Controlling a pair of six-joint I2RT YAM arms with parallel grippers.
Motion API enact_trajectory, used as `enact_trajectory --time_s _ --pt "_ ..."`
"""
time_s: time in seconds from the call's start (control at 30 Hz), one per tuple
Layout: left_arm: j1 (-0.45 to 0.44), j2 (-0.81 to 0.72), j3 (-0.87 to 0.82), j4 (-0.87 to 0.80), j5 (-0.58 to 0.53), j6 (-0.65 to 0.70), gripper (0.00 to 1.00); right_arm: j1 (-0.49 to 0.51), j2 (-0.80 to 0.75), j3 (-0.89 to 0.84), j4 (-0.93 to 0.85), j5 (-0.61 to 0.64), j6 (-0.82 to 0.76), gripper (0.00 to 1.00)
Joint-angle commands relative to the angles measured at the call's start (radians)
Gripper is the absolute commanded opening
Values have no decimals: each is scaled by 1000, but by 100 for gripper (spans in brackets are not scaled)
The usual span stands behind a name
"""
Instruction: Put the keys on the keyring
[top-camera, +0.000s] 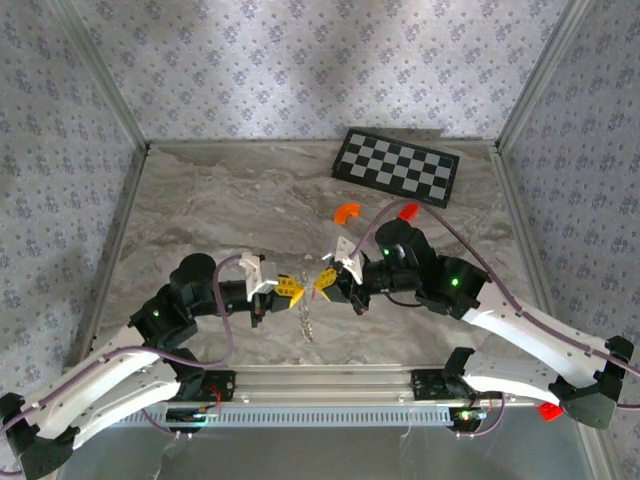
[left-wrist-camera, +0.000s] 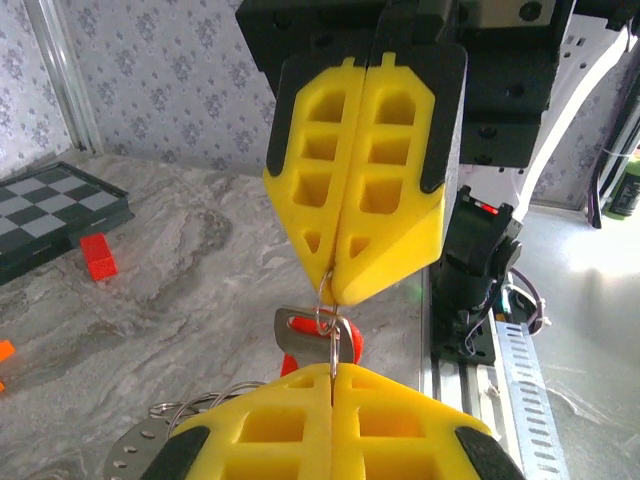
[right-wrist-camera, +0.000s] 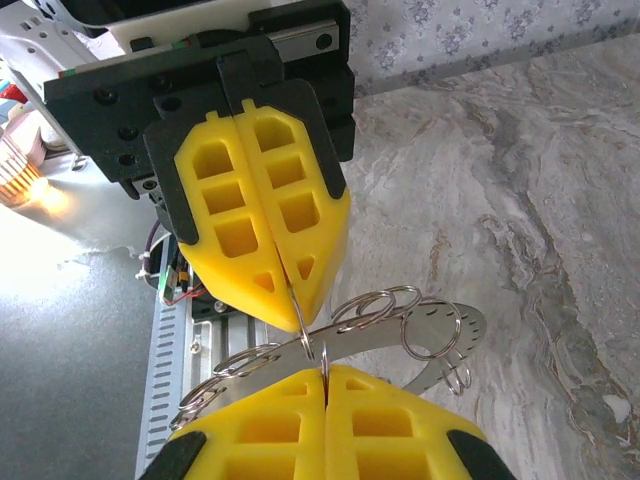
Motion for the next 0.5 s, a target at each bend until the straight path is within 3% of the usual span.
enact_trajectory --time_s 0.0,0.47 --pt "-6 -20 4 87 -14 -20 0 8 -7 -6 20 14 15 0" --pt "-6 -33 -20 142 -34 -36 0 -23 -23 -37 55 -70 47 0"
